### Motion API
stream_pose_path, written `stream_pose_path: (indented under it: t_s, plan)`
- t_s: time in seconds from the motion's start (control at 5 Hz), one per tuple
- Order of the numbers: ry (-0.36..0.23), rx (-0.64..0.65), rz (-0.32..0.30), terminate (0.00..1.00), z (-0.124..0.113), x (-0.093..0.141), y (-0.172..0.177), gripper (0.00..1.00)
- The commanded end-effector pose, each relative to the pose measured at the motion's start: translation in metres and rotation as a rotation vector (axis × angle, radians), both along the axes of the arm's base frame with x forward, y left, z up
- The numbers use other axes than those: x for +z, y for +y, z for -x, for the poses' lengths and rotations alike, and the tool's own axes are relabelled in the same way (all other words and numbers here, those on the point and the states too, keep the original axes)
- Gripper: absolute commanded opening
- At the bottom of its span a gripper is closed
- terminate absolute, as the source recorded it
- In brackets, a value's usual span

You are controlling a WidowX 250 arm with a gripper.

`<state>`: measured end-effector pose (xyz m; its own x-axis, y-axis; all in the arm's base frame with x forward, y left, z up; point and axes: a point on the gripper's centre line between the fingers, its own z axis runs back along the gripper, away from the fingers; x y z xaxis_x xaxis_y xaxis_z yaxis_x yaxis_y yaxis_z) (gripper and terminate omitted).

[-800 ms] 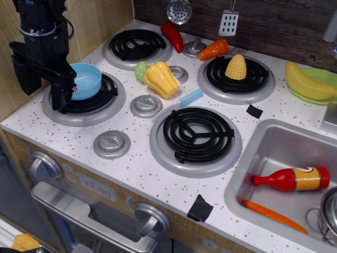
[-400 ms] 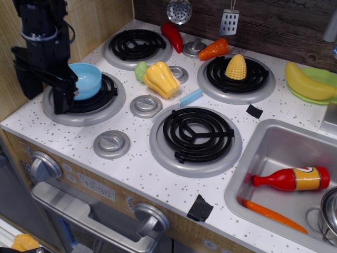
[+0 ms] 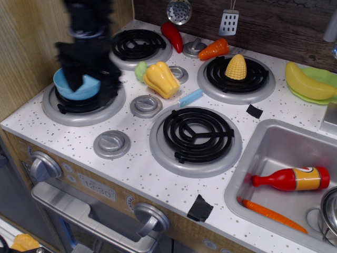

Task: Put corn into bowl

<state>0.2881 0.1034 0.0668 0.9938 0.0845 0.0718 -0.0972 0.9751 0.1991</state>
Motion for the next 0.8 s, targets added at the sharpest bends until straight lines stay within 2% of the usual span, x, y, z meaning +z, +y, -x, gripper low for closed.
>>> stream_pose_path:
  t_s: [0.0, 0.2, 0.4, 0.6]
  plan:
    - [-0.123, -0.024, 0.0, 0.0, -0.055, 0.02, -0.043, 1.0]
    - [-0.206, -0.093, 0.035, 0.0, -0.1, 0.021, -0.072, 1.0]
    - [-0.291, -0.136, 0.033, 0.0, -0.127, 0.022, -0.094, 1.0]
    - [-0.35, -0.12, 0.046, 0.0, -0.141, 0.019, -0.113, 1.0]
